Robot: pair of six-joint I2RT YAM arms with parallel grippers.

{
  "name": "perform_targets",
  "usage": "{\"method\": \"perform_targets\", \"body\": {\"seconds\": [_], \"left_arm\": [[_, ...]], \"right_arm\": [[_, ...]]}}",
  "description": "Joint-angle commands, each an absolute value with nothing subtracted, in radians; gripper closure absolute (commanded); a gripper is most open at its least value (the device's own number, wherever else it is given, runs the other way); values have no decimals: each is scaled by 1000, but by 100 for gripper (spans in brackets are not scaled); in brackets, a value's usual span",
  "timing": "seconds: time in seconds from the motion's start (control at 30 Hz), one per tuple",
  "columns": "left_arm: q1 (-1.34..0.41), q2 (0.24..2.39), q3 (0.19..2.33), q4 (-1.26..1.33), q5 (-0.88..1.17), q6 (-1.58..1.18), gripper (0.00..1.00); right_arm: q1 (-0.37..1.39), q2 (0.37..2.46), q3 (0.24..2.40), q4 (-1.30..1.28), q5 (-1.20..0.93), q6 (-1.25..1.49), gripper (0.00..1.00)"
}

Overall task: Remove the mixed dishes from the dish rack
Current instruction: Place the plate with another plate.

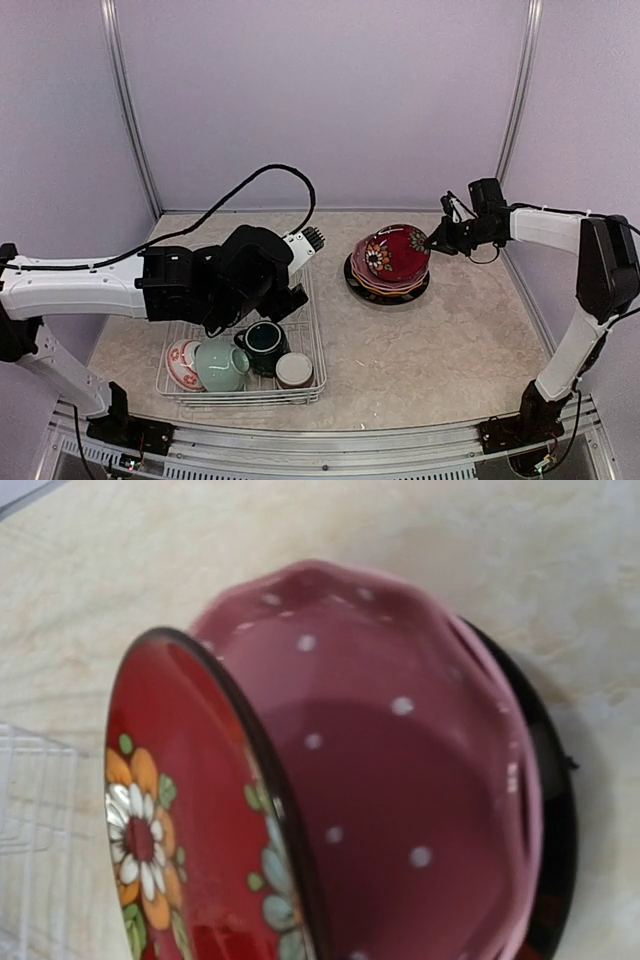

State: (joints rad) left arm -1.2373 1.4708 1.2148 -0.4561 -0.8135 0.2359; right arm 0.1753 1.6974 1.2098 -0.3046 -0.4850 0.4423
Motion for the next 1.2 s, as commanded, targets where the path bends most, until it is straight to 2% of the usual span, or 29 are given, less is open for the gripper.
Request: {"method": "perform_targets", "body": {"seconds": [0.0,0.33,0.47,0.7,1.0,1.17], "left_arm": [[-1211,1421,1219,-524,-769,114,1],[-1160,1378,1220,-627,-718,5,1],[-1126,1332,1206,-655,-641,-62,1],[-1053,1217,1191,-753,-376,-153,1],[-959,1134,1169,-901,-127,-223,1],[-952,1168,1165,-961,-53,-219,1]], "right_arm": [[163,1751,1217,-221,-496,447,100],[163,1833,1244,-214,-496,450,100],[163,1828,1228,-219,-470,439,83],[163,1810,1220,-254,-414,403,54],[163,1733,1242,-291,-377,369,30],[165,1681,1241,-295,-403,368,24]]}}
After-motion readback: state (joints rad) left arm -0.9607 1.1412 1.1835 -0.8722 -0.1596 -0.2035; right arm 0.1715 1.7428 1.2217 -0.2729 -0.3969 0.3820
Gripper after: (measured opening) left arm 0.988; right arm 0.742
